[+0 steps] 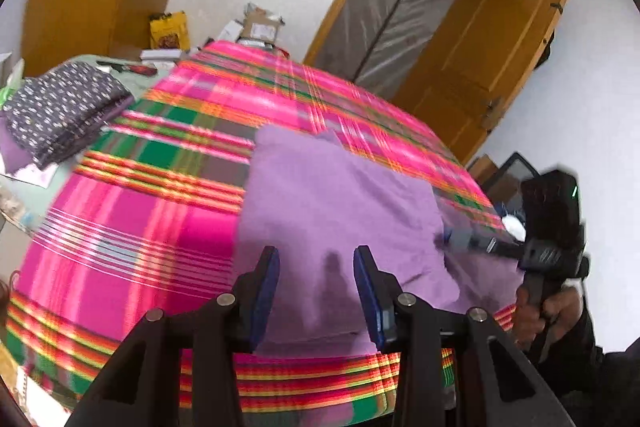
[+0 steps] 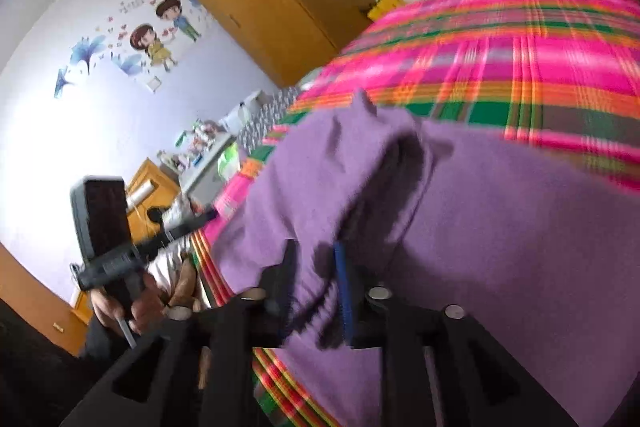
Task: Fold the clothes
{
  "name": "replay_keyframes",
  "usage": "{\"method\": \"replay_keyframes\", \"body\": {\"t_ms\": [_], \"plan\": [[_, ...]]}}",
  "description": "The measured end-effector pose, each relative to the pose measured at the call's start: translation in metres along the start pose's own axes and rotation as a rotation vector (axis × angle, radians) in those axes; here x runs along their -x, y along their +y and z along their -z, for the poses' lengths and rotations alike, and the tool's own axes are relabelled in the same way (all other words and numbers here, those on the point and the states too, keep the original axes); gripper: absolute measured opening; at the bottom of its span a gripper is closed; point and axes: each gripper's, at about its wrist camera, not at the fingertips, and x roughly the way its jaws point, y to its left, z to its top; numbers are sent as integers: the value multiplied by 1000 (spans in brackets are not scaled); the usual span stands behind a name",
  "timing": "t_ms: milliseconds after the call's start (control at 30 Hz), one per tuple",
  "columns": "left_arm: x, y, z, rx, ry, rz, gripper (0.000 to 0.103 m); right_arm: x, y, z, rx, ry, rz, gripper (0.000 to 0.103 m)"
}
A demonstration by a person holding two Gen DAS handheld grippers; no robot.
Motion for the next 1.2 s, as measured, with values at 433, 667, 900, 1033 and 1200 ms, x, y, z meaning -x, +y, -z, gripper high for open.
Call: {"method": "replay_keyframes", "body": {"t_ms": [433, 667, 900, 1033, 1200], "plan": [[-22, -23, 22, -82, 49, 35, 39, -32, -42, -41, -201, -53, 53, 5], [-16, -23, 24, -119, 54, 48, 39, -32, -60, -29, -283, -19, 53, 9], [-15, -26, 11, -109, 31, 66, 39, -3, -26, -25, -127, -66, 73, 27], [-23, -27, 6, -103, 38, 56, 39, 7, 0, -18, 1, -73, 32, 27], [-16, -14, 3, -54, 16, 19, 39, -20, 29, 7, 174, 63, 7, 24]]}}
